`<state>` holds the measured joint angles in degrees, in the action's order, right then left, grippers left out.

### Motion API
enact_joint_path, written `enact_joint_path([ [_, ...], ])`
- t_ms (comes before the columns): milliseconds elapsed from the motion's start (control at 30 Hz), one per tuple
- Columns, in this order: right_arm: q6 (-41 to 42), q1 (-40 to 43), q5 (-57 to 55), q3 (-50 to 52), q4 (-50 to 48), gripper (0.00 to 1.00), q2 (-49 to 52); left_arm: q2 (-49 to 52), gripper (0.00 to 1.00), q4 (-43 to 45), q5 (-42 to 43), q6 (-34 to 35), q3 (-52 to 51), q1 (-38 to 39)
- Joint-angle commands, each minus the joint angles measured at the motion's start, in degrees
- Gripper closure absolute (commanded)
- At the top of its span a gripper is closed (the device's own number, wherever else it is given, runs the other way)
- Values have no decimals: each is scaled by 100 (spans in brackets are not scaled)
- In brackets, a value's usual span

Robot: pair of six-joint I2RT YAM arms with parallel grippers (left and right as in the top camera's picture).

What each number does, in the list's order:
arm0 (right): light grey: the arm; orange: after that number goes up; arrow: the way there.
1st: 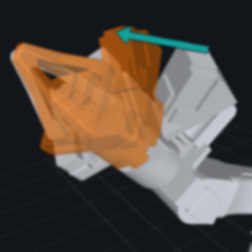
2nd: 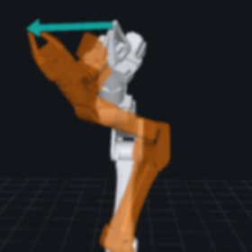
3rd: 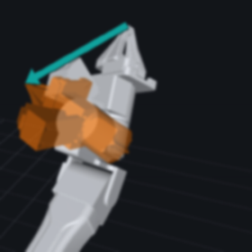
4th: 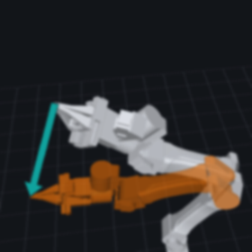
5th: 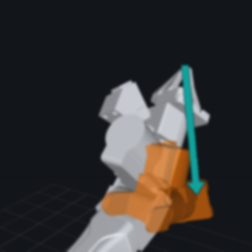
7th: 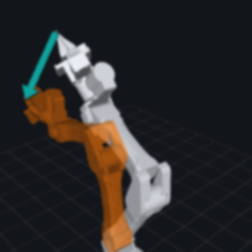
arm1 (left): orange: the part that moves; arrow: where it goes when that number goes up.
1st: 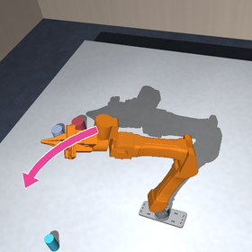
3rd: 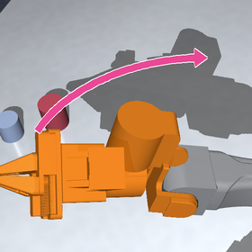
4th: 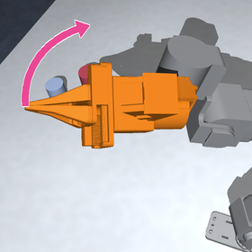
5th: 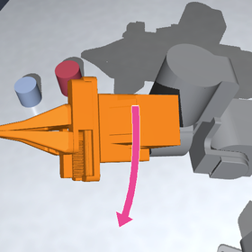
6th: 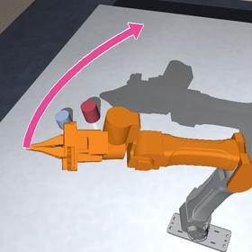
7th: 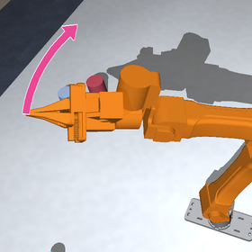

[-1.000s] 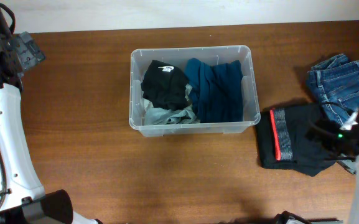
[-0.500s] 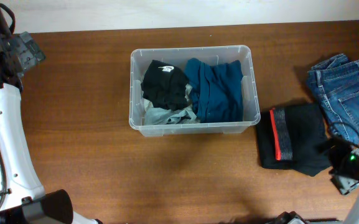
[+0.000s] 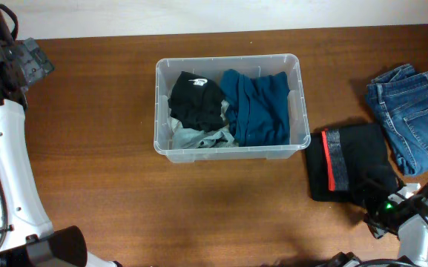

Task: Pack container
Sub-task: 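Lower the right gripper onto the black leggings and close on them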

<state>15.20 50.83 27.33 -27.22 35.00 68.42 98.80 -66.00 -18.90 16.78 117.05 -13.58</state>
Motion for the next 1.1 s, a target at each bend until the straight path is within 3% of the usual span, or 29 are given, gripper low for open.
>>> enact_joint_path([
  [0,407,26,96,337,-376,2,-24,-68,1,13,-24,55,11,-9],
  [233,1158,26,376,1045,-1523,2,-22,-68,0,13,-24,55,11,-9],
  [433,1810,24,717,1285,-1945,1,-22,-68,1,13,-24,55,11,-9],
  [733,2350,24,601,1287,-1945,0,-22,-68,1,13,-24,55,11,-9],
  [1067,2428,20,22,1287,-2044,9,-17,-68,1,13,-24,55,11,-9],
])
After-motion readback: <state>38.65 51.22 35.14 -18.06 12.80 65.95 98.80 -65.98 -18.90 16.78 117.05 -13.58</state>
